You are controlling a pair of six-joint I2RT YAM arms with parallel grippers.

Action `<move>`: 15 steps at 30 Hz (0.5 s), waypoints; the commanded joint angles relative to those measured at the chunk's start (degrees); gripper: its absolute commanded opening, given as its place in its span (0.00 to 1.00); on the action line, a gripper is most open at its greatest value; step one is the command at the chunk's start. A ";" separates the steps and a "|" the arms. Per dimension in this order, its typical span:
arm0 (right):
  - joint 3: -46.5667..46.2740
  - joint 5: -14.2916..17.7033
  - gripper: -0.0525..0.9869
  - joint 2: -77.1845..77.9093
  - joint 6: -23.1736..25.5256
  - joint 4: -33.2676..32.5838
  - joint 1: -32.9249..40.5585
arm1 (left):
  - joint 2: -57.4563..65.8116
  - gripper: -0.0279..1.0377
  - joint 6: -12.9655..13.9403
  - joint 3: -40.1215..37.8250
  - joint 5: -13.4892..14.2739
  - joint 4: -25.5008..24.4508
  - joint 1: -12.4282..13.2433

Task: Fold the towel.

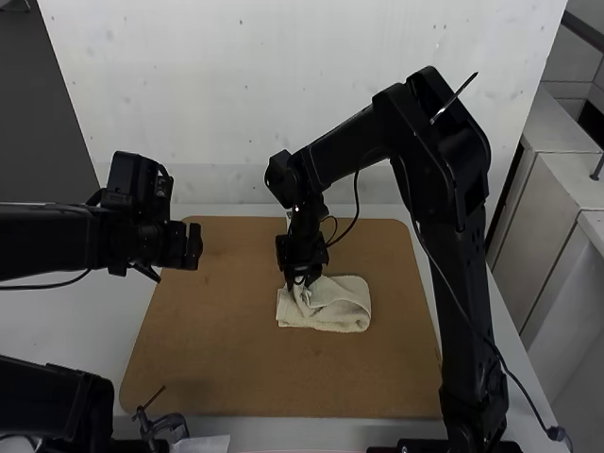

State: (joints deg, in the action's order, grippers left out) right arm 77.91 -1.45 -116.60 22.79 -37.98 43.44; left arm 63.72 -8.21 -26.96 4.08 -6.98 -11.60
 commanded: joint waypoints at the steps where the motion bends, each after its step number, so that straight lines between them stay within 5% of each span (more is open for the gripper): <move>1: 0.49 0.40 0.69 3.92 0.59 1.94 0.24 | 0.26 0.96 0.56 0.68 -0.30 0.92 0.26; 5: -0.65 0.31 0.67 9.72 0.59 4.31 -1.25 | 0.88 0.96 0.56 0.77 -0.47 1.53 0.26; 8: -1.27 0.57 0.22 11.57 0.59 4.40 -3.01 | 0.88 0.96 0.56 0.77 -0.38 1.62 -0.01; 10: -1.88 1.45 0.06 11.74 0.42 3.96 -3.63 | 0.79 0.96 0.56 0.77 -0.38 1.71 -0.09; 15: -3.82 3.56 0.06 7.44 -0.55 2.12 -4.68 | 0.88 0.96 0.56 0.77 -0.30 2.15 -0.53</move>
State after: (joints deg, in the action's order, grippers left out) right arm 76.40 -0.03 -105.75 22.83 -35.18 39.33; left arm 64.45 -8.19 -26.46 4.08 -5.72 -11.64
